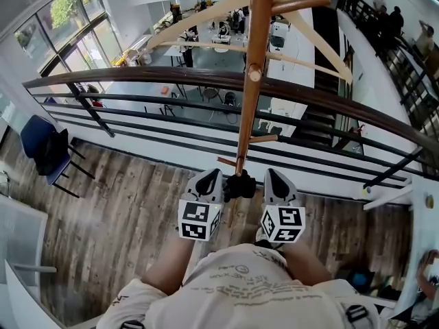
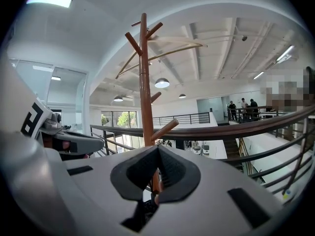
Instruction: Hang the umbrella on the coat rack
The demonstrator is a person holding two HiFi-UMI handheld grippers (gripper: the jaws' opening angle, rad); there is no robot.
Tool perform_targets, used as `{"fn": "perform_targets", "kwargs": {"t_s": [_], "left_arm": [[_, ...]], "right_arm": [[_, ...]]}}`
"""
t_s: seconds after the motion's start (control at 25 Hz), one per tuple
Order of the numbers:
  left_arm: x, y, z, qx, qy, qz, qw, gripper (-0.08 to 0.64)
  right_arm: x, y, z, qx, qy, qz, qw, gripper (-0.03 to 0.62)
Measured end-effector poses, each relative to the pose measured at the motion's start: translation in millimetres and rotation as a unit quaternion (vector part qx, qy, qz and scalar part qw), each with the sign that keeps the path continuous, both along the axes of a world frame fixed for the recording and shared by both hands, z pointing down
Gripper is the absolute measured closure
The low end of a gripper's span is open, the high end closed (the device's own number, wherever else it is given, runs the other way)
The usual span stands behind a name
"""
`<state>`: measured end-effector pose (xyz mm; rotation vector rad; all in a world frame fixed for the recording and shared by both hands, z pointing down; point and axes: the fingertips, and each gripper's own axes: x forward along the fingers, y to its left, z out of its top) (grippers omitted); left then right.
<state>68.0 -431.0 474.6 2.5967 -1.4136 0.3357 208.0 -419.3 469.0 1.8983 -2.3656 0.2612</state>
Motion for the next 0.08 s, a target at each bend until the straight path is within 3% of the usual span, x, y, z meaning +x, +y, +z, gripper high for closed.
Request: {"fn": "perform_targets", "kwargs": {"t_s": [0.08], "left_arm": [[-3.3, -3.2, 0.4, -0.002, -0.001, 0.001, 1.0, 0.555]], "right_arm": [[-4.9, -3.8, 1.5, -0.004, 0.001, -0.003, 1.0, 0.592]]}}
